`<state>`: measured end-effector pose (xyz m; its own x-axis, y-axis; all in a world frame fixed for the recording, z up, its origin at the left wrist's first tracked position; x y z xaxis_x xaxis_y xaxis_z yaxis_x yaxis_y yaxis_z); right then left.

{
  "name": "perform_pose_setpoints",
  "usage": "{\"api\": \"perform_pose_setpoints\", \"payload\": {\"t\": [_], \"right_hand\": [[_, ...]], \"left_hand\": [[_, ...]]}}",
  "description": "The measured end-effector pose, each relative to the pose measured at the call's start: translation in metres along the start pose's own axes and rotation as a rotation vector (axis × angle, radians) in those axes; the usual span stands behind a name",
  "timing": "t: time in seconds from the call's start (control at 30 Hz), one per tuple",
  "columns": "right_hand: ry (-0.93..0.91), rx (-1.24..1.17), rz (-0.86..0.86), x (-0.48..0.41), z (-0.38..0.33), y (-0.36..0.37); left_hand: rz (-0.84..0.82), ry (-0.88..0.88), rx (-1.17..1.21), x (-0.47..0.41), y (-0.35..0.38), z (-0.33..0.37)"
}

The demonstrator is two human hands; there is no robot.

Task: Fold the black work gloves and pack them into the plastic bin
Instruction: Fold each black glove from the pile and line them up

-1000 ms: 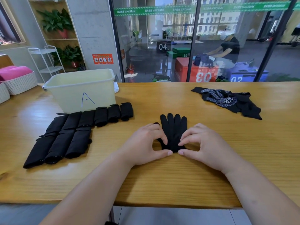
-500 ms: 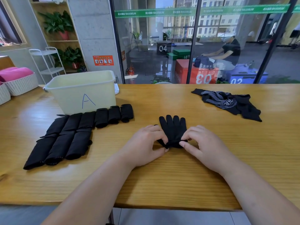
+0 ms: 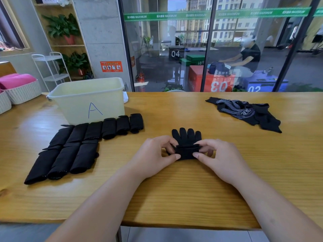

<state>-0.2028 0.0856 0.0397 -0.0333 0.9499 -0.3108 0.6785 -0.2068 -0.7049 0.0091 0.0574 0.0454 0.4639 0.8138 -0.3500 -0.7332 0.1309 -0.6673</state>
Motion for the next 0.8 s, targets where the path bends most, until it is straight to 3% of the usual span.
{"api": "perform_pose_setpoints", "payload": {"t": [0.2,0.33,0.63,0.8], "right_hand": [[0.029,-0.032,-0.011,-0.001,-0.003,0.004],[0.0,0.023,0.042,0.0,-0.006,0.002],[-0.143,0.406,0.064,0.002,-0.019,0.007],[-0.176,0.469,0.033,0.001,-0.023,0.012]], "left_hand": [[0.026,-0.075,-0.02,0.0,0.0,-0.004],[0.022,-0.021,-0.111,-0.002,0.002,-0.001],[0.033,0.133,-0.328,-0.005,0.008,0.009],[0.03,0.17,-0.395,-0.005,0.008,0.012]]}}
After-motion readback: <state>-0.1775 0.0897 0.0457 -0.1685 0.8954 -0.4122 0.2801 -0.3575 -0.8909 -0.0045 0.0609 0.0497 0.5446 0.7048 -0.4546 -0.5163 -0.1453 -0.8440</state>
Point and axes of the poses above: each hand's wrist, its own x-axis away from the middle knuckle, its own y-axis out of the palm, z = x × y, the point moved 10 cm from there along -x, towards the middle knuckle, and after that the axes turned 2 degrees about y, right-handed, at the moved point
